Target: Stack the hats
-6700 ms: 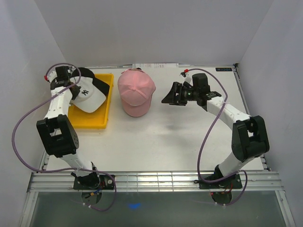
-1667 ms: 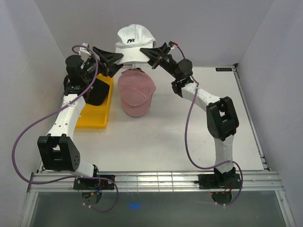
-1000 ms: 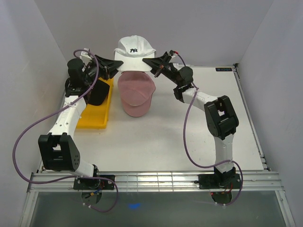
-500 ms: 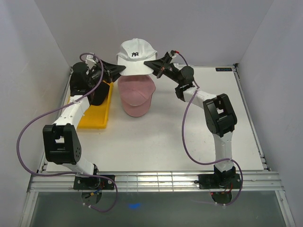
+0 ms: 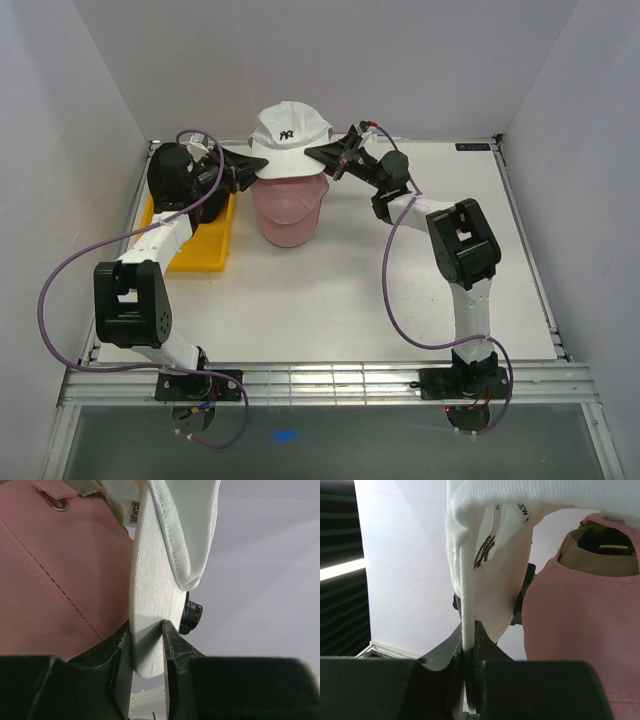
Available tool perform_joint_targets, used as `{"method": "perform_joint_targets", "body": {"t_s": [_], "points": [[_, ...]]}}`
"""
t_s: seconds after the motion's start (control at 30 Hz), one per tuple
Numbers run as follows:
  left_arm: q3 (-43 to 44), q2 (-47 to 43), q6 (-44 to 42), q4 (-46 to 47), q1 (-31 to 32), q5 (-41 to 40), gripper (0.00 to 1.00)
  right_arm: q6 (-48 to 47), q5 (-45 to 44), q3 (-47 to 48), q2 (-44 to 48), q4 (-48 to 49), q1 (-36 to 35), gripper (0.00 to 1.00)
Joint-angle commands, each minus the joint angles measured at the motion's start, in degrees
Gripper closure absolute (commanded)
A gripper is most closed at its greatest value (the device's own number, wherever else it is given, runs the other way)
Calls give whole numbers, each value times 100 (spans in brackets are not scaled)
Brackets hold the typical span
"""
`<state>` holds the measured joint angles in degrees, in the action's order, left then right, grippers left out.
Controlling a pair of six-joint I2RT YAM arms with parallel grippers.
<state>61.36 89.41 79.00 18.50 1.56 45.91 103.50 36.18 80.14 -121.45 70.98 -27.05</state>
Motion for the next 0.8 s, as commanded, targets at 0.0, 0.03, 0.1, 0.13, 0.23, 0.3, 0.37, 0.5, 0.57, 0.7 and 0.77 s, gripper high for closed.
{"method": "perform_joint_targets", "body": {"t_s": [0.0,0.03,0.1,0.13,0.23,0.3,0.37,0.5,0.57,0.7,0.77], "points": [[-28,-204,-403,66,169,445,96,-330,820,133,490,356,-301,92],[-19,-204,-403,83,169,454,96,-392,829,134,491,329,-301,92],[77,-169,-412,101,169,471,96,-462,890,230,430,268,-301,92],[130,-134,-403,110,160,489,97,-532,925,439,394,93,-301,92],[446,33,-403,119,169,550,97,-664,1022,966,262,-189,-292,92],[621,120,-403,119,169,577,97,-849,1075,1196,175,-558,-266,92],[684,252,-394,127,169,603,98,-893,1101,1434,104,-699,-240,92],[781,419,-350,180,169,665,98,-858,1128,1593,-19,-761,-152,92],[763,463,-350,189,169,682,98,-876,1128,1479,-11,-752,-143,92],[632,473,-324,285,169,709,98,-797,1110,1172,51,-411,-152,92],[526,455,-298,364,169,717,98,-788,1128,1066,86,-331,-160,92]]}}
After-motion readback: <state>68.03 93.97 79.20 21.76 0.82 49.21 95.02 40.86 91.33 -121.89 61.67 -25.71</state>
